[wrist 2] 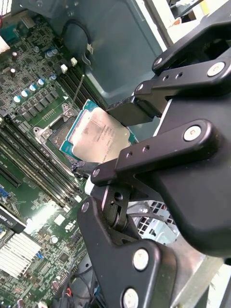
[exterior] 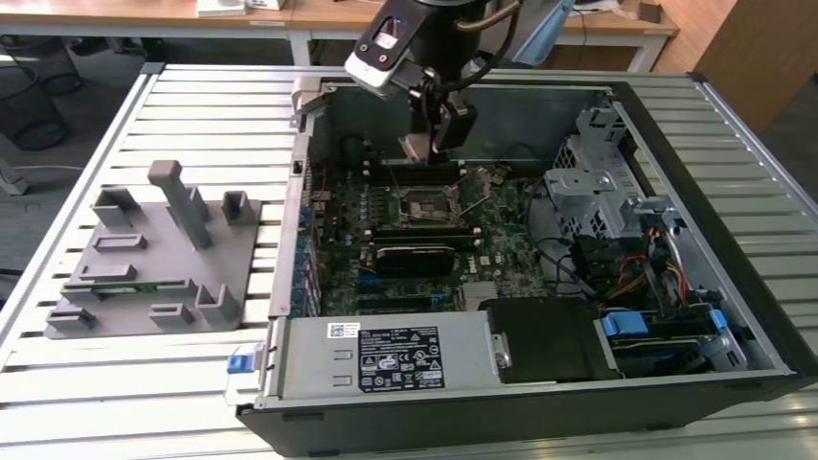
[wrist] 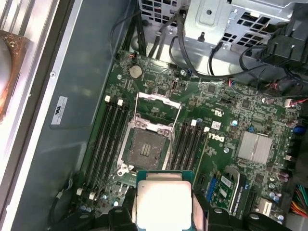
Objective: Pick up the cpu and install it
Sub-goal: 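Place the cpu into insertion slot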
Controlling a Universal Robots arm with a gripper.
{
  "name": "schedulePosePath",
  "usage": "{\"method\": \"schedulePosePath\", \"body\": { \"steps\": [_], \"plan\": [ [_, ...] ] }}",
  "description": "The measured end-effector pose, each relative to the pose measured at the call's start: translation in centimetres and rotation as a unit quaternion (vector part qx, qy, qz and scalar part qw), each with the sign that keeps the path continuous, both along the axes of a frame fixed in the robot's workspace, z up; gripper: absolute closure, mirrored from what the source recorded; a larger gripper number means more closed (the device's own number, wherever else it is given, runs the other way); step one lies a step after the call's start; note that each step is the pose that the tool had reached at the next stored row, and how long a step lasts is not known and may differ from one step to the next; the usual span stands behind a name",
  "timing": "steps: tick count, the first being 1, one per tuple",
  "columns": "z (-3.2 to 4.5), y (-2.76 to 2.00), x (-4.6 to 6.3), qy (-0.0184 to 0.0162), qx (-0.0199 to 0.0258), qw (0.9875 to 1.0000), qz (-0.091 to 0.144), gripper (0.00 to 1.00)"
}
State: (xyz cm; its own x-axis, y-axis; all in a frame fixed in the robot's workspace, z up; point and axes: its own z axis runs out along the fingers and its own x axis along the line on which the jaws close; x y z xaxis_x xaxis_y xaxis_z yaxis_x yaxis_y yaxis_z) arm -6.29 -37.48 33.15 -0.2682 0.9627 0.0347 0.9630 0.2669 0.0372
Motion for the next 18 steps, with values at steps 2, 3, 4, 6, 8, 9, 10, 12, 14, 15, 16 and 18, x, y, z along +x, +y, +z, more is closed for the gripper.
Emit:
{"method": "schedulePosePath", "body": {
  "steps": [2,3,4,6,8,9,10,12,14,15,16,18],
  "plan": [
    [-0.29,0.07,0.0,0.0,0.0,1.0,0.0,0.46],
    [-0.41,0.13,0.0,0.0,-0.0001,1.0,-0.001,0.46],
    [-0.53,0.23,0.0,0.0,-0.0001,1.0,-0.002,0.46],
    [-0.76,0.29,0.0,-0.0001,0.0001,0.9999,-0.013,0.46],
    [-0.96,0.31,0.0,0.0,0.0,0.9996,-0.028,0.46],
    [-1.06,0.32,0.0,0.0,0.0,0.9994,-0.035,0.46],
    [-1.16,0.33,0.0,0.0,0.0001,0.9991,-0.042,0.46],
    [-1.34,0.36,0.0,0.0,0.0,0.9985,-0.054,0.46],
    [-1.48,0.43,0.0,0.0,0.0001,0.9982,-0.06,0.46],
    [-1.54,0.45,0.0,0.0,0.0004,0.9982,-0.06,0.46],
    [-1.58,0.47,0.0,0.0,0.0006,0.9982,-0.061,0.46],
    [-1.69,0.51,0.0,0.0,0.0007,0.9976,-0.069,0.46]
  ]
}}
